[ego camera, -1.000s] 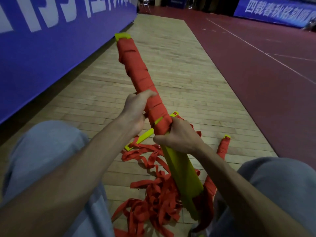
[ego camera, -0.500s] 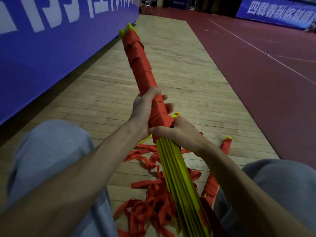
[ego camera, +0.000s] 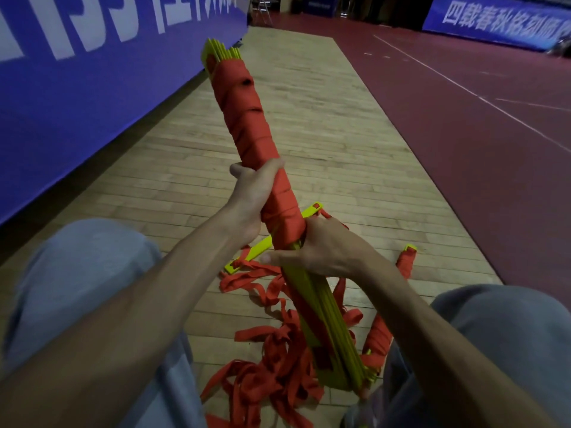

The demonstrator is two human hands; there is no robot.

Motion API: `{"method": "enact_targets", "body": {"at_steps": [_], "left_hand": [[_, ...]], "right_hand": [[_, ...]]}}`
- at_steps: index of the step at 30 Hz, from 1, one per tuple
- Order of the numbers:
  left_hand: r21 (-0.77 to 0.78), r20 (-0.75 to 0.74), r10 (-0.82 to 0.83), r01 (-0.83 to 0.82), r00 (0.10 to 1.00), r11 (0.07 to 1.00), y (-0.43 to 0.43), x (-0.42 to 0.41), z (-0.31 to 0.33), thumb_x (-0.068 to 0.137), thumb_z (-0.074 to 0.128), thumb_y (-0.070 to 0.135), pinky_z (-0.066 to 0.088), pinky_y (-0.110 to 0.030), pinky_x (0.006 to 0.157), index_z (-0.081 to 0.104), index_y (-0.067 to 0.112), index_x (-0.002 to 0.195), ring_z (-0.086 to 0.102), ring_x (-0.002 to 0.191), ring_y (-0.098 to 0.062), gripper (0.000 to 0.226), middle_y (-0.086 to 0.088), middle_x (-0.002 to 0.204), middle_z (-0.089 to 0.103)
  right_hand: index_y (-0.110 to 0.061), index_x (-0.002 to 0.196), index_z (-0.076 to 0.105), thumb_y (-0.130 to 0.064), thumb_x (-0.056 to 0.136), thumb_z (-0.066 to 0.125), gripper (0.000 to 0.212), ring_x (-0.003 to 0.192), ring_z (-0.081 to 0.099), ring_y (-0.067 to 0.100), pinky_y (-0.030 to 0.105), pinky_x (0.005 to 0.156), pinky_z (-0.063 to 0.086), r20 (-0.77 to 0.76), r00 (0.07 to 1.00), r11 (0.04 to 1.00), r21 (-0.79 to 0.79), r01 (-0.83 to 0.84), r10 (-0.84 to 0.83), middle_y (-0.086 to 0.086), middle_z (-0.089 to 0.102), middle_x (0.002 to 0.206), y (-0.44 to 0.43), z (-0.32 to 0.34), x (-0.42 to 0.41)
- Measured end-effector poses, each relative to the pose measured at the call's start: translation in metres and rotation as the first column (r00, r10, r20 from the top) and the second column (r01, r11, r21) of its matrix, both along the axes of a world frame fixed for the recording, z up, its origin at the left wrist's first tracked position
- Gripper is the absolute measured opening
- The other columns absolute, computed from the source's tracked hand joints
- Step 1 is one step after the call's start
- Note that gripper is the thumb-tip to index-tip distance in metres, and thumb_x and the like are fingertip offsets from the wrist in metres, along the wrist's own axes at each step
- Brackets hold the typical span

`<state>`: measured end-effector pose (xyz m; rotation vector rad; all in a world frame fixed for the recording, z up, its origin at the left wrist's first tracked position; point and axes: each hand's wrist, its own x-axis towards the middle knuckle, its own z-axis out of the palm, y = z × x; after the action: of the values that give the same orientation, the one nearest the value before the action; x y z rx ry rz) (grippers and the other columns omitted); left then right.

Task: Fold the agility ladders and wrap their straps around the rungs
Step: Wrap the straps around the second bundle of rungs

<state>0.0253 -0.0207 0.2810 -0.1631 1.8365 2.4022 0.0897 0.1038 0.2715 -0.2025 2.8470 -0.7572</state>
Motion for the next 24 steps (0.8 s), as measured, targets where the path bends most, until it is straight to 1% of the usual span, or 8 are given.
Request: {"method": "enact_targets", "body": {"at_steps": [4, 8, 12, 15, 18, 19, 22, 24], "left_hand": [[0.234, 0.024, -0.188, 0.177, 0.982, 0.956, -0.005, 0.001, 0.003, 0.077, 0.061, 0.018, 0.052, -0.031, 0.057, 0.044, 0.013, 0.114, 0.057, 0.072, -0.020, 0.041, -0.007, 0.085, 0.053], [0.193, -0.085, -0.199, 0.213, 0.976, 0.958, -0.008, 0.004, 0.006, 0.091, 0.061, 0.010, 0.046, -0.031, 0.070, 0.063, 0.010, 0.091, 0.061, 0.069, -0.014, 0.002, -0.002, 0.077, 0.061], [0.271, -0.053, -0.169, 0.177, 0.984, 0.946, -0.006, 0.007, 0.008, 0.082, 0.074, 0.020, 0.052, -0.029, 0.069, 0.065, 0.014, 0.088, 0.062, 0.067, -0.013, 0.012, -0.001, 0.074, 0.063], [0.398, -0.046, -0.184, 0.187, 0.982, 0.898, -0.004, 0.009, 0.007, 0.072, 0.080, 0.020, 0.056, -0.029, 0.064, 0.060, 0.013, 0.097, 0.068, 0.074, -0.020, 0.032, -0.006, 0.080, 0.064], [0.462, -0.080, -0.212, 0.225, 0.974, 0.858, -0.003, 0.013, 0.007, 0.084, 0.068, 0.011, 0.059, -0.033, 0.070, 0.058, 0.002, 0.114, 0.073, 0.090, -0.032, 0.033, -0.013, 0.102, 0.067], [0.428, -0.081, -0.213, 0.227, 0.974, 0.875, -0.003, 0.014, 0.008, 0.086, 0.066, 0.008, 0.059, -0.034, 0.067, 0.058, 0.000, 0.113, 0.073, 0.086, -0.034, 0.030, -0.015, 0.105, 0.068], [0.245, -0.060, -0.126, 0.137, 0.990, 0.960, -0.003, 0.015, 0.011, 0.083, 0.071, 0.004, 0.060, -0.037, 0.060, 0.057, 0.001, 0.110, 0.072, 0.071, -0.030, 0.031, -0.016, 0.098, 0.068], [0.111, -0.051, -0.043, 0.048, 0.998, 0.993, -0.004, 0.009, 0.005, 0.078, 0.078, 0.006, 0.058, -0.038, 0.060, 0.055, 0.001, 0.115, 0.069, 0.065, -0.024, 0.044, -0.015, 0.093, 0.066]], "right_hand": [[-0.023, 0.066, 0.048, -0.063, 0.068, 0.076, 0.048, 0.062, 0.059, 0.018, 0.030, 0.056, 0.044, -0.131, 0.986, 0.992, 0.058, 0.112, -0.104, -0.003, 0.058, 0.065, 0.001, -0.006, -0.002], [-0.019, 0.066, 0.060, -0.048, 0.069, 0.083, 0.037, 0.050, 0.055, 0.007, 0.021, 0.049, 0.042, -0.129, 0.985, 0.985, -0.149, 0.092, -0.112, -0.007, 0.059, 0.056, 0.005, 0.009, -0.001], [-0.020, 0.071, 0.065, -0.035, 0.073, 0.085, 0.026, 0.056, 0.064, 0.007, 0.021, 0.056, 0.048, -0.002, 0.999, 0.894, -0.447, 0.036, -0.041, -0.006, 0.067, 0.061, 0.004, 0.025, 0.004], [-0.013, 0.079, 0.069, -0.031, 0.077, 0.082, 0.023, 0.059, 0.066, 0.010, 0.022, 0.056, 0.049, 0.062, 0.997, 0.837, -0.547, -0.010, 0.053, -0.002, 0.070, 0.067, -0.002, 0.024, 0.008], [-0.014, 0.078, 0.068, -0.037, 0.080, 0.079, 0.025, 0.061, 0.067, 0.012, 0.027, 0.060, 0.053, 0.081, 0.994, 0.852, -0.522, -0.025, 0.079, -0.002, 0.070, 0.066, -0.004, 0.021, 0.006], [-0.015, 0.081, 0.069, -0.041, 0.081, 0.077, 0.028, 0.062, 0.069, 0.012, 0.029, 0.061, 0.055, 0.105, 0.990, 0.867, -0.497, -0.026, 0.090, 0.000, 0.071, 0.069, -0.003, 0.021, 0.006], [-0.016, 0.081, 0.067, -0.054, 0.083, 0.069, 0.039, 0.050, 0.061, 0.002, 0.015, 0.049, 0.046, 0.152, 0.981, 0.936, -0.347, -0.062, 0.121, -0.003, 0.067, 0.063, -0.001, 0.021, 0.005], [-0.011, 0.083, 0.068, -0.065, 0.079, 0.065, 0.054, 0.058, 0.062, 0.005, 0.022, 0.058, 0.050, 0.104, 0.990, 0.982, -0.174, -0.076, 0.095, 0.001, 0.069, 0.070, 0.001, 0.017, 0.002]]}}
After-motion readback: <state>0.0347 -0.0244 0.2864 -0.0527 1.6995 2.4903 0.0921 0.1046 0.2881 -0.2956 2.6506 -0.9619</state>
